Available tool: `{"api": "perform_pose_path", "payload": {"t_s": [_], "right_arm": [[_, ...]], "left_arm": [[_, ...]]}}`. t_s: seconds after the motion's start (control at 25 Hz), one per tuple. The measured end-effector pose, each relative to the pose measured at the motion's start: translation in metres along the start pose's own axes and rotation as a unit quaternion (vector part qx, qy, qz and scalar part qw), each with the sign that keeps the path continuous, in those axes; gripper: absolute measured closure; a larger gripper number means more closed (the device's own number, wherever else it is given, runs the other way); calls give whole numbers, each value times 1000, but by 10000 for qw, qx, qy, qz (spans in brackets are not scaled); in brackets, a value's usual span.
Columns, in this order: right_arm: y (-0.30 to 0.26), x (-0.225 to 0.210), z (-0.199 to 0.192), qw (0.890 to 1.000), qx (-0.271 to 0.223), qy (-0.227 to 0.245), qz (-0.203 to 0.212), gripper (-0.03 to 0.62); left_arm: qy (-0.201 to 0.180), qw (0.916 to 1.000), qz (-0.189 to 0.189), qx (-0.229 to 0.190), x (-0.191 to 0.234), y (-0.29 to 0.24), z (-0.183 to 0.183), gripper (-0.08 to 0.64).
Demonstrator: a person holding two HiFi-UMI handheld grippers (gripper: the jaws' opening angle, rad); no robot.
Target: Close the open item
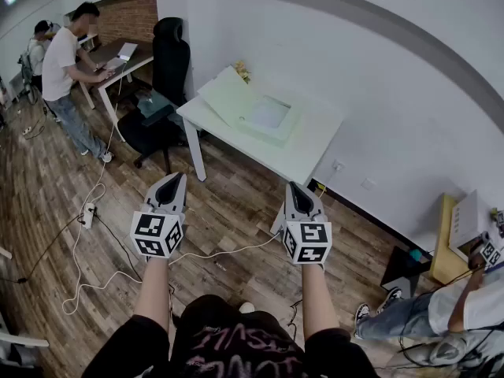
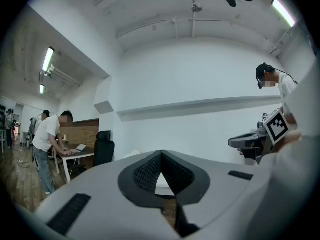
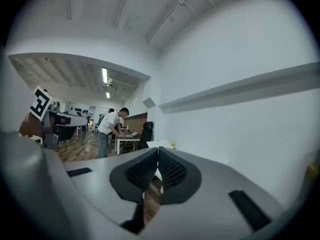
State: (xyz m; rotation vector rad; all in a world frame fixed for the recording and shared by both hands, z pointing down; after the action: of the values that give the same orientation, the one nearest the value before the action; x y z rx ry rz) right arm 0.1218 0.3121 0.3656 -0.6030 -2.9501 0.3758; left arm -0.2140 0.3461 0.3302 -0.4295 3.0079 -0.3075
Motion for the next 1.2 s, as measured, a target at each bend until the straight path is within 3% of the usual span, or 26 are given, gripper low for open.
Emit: {"api": "perform_pose_path", "payload": {"t_s": [0.6,1.0,1.2], "right_arm": [[-5,15,2,9999,10,-17,-110,566],[-19,51,19,9996,-27,-143,-252,566],[-21,74,20,9989,14,9,-460,566]], "left_arm": [[129,9998,-142,93,21,2,-4,548],[171,9993,-334,-1,67,5,1,548],[46,9988,-493,-39,87,8,0,548]]}}
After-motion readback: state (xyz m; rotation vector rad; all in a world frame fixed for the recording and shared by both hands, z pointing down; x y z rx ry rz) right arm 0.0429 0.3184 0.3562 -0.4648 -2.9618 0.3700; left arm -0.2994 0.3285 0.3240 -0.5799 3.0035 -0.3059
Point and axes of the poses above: the fingertips, and each gripper's own axes: y backward along the fingers, x to its left, z out of its top, the point moved 10 cm from there along y, backward along the fingers, and after that the axes turned 12 degrees about x, right-handed, at the moved point
